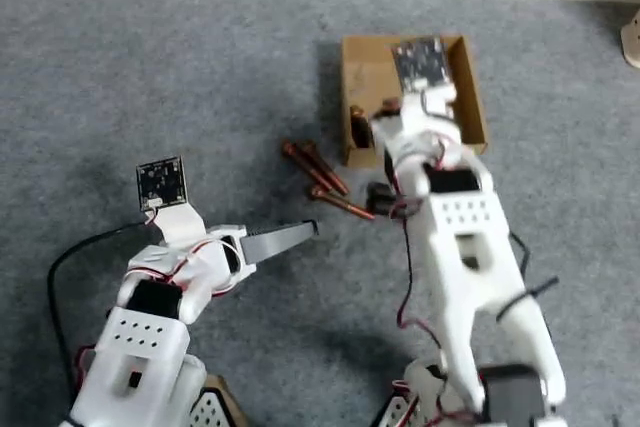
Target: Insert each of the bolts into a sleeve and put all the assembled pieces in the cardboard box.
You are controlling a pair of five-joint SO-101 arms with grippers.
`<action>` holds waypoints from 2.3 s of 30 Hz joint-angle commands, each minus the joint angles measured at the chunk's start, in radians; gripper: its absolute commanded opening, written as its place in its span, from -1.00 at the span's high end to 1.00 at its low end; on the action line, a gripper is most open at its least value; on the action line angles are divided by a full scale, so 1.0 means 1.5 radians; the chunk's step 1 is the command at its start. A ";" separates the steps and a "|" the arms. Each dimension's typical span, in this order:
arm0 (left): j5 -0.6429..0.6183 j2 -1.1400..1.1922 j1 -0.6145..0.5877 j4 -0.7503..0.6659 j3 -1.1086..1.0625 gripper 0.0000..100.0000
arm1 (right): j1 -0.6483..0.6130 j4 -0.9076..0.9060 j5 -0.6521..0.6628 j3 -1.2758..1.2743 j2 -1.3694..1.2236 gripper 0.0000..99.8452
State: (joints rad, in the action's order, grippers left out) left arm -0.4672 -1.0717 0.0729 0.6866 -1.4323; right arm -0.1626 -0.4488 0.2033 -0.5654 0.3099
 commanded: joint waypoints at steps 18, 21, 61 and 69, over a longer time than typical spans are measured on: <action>0.005 0.003 -0.005 -0.001 0.003 -0.36 | 0.008 0.017 -0.010 0.312 -0.391 0.90; 0.005 0.003 -0.005 -0.001 0.003 -0.36 | 0.008 -0.001 -0.053 0.312 -0.376 0.75; 0.005 0.004 -0.003 -0.001 0.002 -0.36 | 0.239 -0.746 0.503 0.236 -0.062 0.74; 0.005 0.005 -0.002 -0.001 0.002 -0.36 | 0.284 -0.653 0.588 0.111 -0.056 0.73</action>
State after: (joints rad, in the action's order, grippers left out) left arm -0.4672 -1.0717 0.0698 0.6866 -1.4323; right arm 0.2378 -1.5182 1.0564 -0.3337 0.1826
